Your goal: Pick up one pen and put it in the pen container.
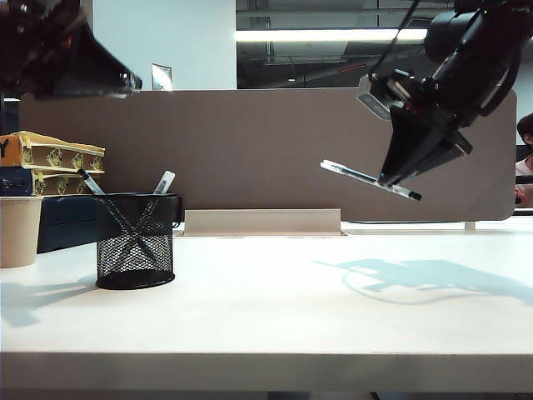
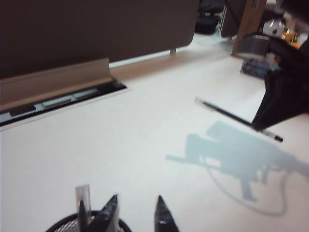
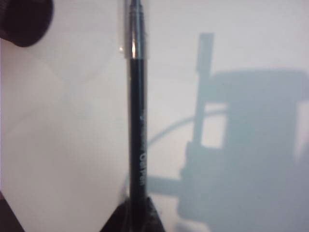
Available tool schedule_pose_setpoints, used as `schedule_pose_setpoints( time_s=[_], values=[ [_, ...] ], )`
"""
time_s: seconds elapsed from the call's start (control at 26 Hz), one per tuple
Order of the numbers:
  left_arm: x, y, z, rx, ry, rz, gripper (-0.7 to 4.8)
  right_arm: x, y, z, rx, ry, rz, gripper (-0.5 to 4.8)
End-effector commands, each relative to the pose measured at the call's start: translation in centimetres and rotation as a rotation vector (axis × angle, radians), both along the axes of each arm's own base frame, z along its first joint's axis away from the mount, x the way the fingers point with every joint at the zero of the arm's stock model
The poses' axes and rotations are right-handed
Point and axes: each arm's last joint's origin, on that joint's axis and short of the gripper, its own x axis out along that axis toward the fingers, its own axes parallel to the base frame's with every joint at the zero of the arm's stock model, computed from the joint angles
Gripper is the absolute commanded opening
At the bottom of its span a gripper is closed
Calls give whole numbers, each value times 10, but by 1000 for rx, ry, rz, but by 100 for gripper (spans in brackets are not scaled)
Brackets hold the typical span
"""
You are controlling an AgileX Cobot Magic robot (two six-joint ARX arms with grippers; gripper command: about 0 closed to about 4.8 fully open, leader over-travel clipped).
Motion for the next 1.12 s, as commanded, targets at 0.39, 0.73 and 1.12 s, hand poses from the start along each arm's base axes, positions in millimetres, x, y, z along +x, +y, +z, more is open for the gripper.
schedule_pose_setpoints(
  time_s=[0.39, 0.73, 1.12],
  values=[
    [1, -4, 13, -164, 41, -76, 94, -9, 11, 17, 119, -19, 58, 30],
    [-1, -5, 26, -305, 37, -153, 94, -25, 31, 40, 232, -61, 151, 30],
    [-6, -22, 26, -345, 100, -262, 121, -46, 77, 48, 275, -73, 288, 30]
  ],
)
